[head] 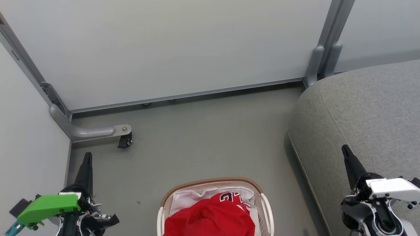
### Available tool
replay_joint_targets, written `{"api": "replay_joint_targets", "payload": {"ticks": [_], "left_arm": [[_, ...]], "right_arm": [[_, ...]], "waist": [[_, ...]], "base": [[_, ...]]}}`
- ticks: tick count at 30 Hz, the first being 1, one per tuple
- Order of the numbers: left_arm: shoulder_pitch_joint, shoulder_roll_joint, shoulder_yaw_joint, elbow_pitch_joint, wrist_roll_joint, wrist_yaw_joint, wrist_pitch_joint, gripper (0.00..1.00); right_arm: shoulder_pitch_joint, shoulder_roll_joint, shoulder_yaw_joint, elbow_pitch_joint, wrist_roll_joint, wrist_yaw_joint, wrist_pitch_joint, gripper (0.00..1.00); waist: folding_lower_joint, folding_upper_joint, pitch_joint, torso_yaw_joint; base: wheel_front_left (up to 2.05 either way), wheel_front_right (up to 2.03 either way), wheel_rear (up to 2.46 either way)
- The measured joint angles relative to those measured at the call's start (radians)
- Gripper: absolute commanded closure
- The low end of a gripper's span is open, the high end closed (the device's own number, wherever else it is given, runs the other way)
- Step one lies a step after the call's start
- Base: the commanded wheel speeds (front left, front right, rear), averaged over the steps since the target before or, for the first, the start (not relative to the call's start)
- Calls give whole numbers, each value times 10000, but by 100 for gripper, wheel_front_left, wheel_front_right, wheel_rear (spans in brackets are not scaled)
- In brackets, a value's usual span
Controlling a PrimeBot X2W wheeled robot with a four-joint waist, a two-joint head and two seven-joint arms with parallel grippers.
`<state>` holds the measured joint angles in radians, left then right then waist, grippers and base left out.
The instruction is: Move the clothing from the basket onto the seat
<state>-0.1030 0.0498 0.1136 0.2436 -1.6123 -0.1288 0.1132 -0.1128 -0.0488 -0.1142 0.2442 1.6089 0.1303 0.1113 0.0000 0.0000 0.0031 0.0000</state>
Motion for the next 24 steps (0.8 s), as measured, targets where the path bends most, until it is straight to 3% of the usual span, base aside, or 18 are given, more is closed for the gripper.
{"api": "replay_joint_targets", "payload": {"ticks": [5,6,16,24], "left_arm": [[0,0,2,-2,0,0,0,100],[11,-6,0,17,-2,2,-2,0],[331,-61,-146,460,224,13,-295,0],[325,36,-176,489,1668,13,-646,0]], "right_arm": [[0,0,0,0,0,0,0,100],[3,6,2,27,2,0,-2,0],[202,63,267,366,-311,0,-265,0],[70,-54,470,334,-1801,0,-658,0]], "waist": [[0,0,0,0],[0,0,0,0],[0,0,20,1],[0,0,70,-11]], "base": [[0,0,0],[0,0,0],[0,0,0],[0,0,0]]}}
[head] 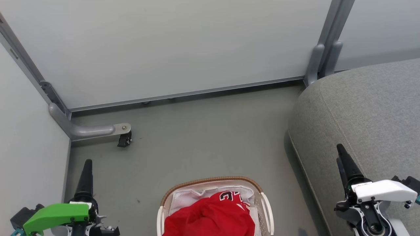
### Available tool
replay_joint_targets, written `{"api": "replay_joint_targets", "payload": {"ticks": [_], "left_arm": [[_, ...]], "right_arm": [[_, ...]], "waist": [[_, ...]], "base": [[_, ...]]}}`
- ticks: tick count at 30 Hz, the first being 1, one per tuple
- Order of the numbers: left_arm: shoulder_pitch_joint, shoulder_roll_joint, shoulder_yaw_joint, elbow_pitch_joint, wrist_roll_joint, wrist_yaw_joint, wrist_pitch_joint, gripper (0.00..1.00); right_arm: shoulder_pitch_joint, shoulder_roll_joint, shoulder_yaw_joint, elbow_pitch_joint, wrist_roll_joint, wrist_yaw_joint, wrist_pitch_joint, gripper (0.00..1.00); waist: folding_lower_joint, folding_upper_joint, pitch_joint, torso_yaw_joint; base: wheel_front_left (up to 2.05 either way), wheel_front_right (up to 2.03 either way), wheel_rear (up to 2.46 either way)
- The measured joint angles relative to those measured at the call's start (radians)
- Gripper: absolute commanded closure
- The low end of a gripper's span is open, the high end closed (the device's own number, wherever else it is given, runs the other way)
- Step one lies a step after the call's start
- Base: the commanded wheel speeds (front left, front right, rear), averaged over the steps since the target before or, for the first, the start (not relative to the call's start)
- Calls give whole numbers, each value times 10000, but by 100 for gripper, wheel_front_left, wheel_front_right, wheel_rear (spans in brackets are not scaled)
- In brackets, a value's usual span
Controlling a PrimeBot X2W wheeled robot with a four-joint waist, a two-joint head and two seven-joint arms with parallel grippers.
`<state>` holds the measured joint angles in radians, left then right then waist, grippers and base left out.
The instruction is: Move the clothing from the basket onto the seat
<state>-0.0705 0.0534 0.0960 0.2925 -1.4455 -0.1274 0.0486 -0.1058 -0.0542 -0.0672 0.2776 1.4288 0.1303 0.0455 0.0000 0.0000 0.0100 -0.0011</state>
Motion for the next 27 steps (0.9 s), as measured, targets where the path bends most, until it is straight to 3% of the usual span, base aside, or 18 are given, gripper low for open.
{"api": "replay_joint_targets", "payload": {"ticks": [27], "left_arm": [[-10,199,-384,44,5382,0,-1085,0]], "right_arm": [[-383,-188,897,-125,-5432,0,-1043,0]], "waist": [[0,0,95,-16]], "base": [[0,0,0]]}}
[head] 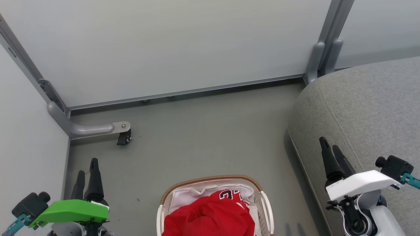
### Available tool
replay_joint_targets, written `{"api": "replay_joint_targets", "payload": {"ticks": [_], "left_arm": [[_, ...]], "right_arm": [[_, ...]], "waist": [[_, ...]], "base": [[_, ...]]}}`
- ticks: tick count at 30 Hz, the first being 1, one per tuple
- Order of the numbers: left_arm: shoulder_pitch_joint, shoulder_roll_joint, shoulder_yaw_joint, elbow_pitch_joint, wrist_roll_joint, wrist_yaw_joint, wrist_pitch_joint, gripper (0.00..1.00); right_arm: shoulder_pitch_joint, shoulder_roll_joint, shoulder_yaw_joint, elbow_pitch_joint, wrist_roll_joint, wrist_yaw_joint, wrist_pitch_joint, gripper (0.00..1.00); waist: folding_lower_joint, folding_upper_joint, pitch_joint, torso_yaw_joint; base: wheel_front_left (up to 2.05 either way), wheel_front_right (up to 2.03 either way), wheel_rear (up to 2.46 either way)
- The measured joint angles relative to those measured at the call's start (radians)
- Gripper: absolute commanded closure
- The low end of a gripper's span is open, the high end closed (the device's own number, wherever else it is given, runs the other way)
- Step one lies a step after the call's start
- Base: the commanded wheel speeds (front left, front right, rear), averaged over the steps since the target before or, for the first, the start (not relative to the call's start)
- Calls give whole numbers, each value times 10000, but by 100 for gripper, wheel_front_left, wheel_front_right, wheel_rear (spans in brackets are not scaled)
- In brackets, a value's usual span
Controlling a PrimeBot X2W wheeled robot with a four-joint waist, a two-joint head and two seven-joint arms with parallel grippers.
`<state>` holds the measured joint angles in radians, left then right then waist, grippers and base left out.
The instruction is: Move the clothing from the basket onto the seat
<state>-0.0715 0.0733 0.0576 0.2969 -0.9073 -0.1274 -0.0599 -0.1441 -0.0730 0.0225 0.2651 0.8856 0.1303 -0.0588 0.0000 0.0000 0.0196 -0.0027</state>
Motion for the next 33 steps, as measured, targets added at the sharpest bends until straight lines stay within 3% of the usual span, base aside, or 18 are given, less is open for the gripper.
{"api": "replay_joint_targets", "payload": {"ticks": [21,33], "left_arm": [[-4,-144,-418,117,3014,46,-644,0],[-6,-23,-662,221,4502,320,-949,0]], "right_arm": [[0,186,13,-13,-3427,0,-646,0],[7,240,15,171,-5083,0,-953,0]], "waist": [[0,0,129,-60],[0,0,200,-61]], "base": [[0,0,0],[0,0,0]]}}
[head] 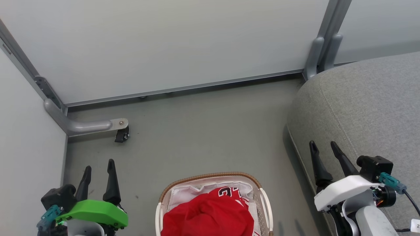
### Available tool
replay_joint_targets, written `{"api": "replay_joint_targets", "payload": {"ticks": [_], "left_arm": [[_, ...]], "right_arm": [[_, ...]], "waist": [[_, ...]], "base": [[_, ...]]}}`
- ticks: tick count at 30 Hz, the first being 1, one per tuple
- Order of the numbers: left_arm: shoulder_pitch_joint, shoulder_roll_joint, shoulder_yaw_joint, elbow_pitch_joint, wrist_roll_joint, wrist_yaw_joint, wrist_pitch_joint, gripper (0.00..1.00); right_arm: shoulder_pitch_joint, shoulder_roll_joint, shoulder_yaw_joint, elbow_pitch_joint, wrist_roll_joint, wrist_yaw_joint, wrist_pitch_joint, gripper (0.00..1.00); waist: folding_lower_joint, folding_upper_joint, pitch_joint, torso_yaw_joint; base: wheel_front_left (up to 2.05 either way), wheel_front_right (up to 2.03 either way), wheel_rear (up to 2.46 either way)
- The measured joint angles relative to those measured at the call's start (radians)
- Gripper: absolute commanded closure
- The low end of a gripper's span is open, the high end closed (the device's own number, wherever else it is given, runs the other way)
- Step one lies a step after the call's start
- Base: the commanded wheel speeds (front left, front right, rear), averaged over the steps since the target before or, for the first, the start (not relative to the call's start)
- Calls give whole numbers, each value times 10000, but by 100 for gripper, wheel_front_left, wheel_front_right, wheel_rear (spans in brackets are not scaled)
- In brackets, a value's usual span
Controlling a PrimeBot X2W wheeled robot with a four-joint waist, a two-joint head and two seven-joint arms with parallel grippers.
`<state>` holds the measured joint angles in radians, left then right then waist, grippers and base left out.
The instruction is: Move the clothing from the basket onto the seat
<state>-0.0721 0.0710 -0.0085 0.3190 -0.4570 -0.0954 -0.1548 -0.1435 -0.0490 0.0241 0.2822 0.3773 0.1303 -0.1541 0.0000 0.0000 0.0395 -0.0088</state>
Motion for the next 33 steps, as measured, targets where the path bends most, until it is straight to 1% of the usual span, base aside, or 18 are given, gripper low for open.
{"api": "replay_joint_targets", "payload": {"ticks": [20,33], "left_arm": [[212,15,-27,79,1712,46,-474,0],[293,-107,63,132,2715,-104,-721,0]], "right_arm": [[151,21,33,278,-1985,2,-468,0],[249,17,107,387,-3047,2,-729,0]], "waist": [[0,0,-174,-58],[0,0,-168,-104]], "base": [[0,0,0],[0,0,0]]}}
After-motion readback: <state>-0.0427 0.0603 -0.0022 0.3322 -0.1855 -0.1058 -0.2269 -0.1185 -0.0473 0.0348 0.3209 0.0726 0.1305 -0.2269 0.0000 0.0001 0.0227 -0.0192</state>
